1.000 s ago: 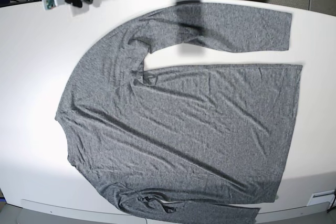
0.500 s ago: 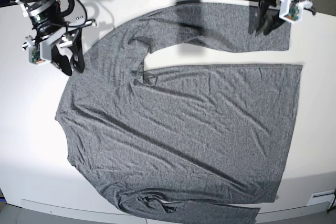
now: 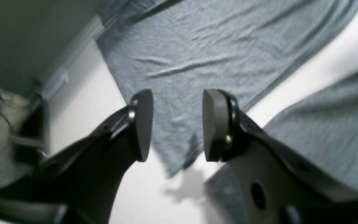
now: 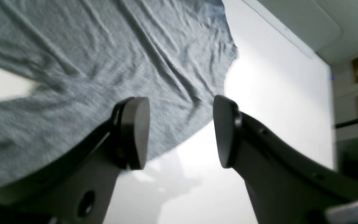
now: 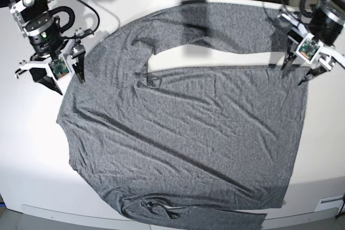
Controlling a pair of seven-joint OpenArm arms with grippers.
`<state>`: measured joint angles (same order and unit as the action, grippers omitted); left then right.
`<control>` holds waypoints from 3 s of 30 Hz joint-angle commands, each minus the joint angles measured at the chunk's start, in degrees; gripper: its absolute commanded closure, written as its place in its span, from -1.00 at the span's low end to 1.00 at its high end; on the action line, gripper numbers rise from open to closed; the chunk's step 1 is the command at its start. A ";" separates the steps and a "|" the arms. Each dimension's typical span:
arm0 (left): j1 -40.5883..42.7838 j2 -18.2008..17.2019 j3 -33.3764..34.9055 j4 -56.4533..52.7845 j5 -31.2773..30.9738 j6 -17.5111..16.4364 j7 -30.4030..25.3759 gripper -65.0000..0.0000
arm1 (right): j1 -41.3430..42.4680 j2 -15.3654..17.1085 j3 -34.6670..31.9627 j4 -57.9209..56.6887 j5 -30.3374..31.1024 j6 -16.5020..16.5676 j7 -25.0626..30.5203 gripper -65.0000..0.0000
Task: Fold the T-shirt properly
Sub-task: 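Move both grippers out from rest toward the grey shirt, then lower the left gripper onto the extended sleeve cuff and grasp it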
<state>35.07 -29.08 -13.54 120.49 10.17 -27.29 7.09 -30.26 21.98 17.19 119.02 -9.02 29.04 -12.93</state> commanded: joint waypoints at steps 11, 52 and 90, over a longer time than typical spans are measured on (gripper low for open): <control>-3.76 -17.70 7.63 -17.25 20.04 2.58 -22.25 0.21 | 0.11 0.55 0.37 1.14 -5.99 -0.37 2.56 -0.01; -23.58 -19.54 27.17 -40.33 27.71 5.11 -19.10 0.21 | 0.11 0.55 0.37 1.14 -4.24 -0.37 2.38 -0.01; -29.09 -20.22 33.86 -49.09 26.86 17.27 -7.28 0.26 | 0.13 0.55 0.37 1.14 0.26 -0.33 2.40 -0.01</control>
<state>6.50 -47.97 20.64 71.00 36.86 -10.07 0.23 -30.33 21.87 17.21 119.04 -9.04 29.21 -11.88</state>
